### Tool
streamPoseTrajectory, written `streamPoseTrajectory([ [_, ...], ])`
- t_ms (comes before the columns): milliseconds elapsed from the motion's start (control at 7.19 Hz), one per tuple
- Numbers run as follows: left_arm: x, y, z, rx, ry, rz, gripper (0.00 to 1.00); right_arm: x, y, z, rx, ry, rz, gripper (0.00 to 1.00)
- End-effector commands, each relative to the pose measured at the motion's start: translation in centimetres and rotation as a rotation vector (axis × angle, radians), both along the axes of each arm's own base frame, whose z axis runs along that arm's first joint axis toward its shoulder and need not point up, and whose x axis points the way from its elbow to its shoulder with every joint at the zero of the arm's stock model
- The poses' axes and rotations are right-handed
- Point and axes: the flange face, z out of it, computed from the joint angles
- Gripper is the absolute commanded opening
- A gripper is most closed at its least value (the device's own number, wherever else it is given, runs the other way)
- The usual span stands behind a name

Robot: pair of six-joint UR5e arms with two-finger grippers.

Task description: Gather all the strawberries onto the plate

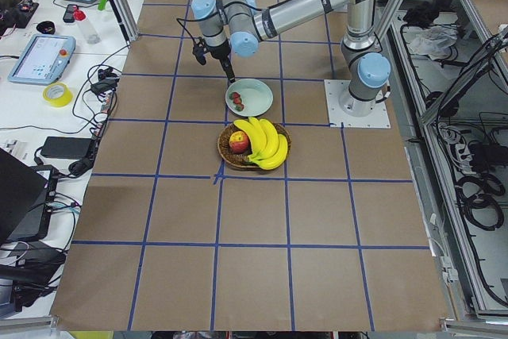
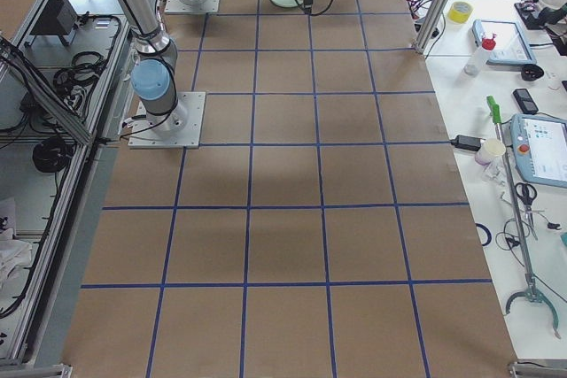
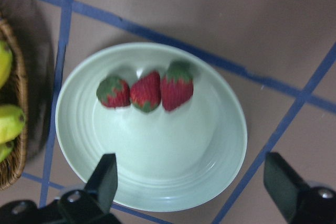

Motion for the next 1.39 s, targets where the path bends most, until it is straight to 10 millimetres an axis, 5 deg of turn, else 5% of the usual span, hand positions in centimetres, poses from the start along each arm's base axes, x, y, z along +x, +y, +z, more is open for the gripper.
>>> streamPoseTrajectory([
  [0,-1.4,-0.1,7.4,-0.111,0.027,-0.059,1.0,0.0,0.0,0.0,0.0,0.0,0.0,1.0],
  [417,-1.3,3.6,18.6,-0.121,-0.044,-0.253,1.0,0.0,0.0,0.0,0.0,-0.001,0.0,1.0],
  [1251,-2.9,5.2,19.0,-0.078,-0.027,-0.278,1.0,0.0,0.0,0.0,0.0,0.0,0.0,1.0],
])
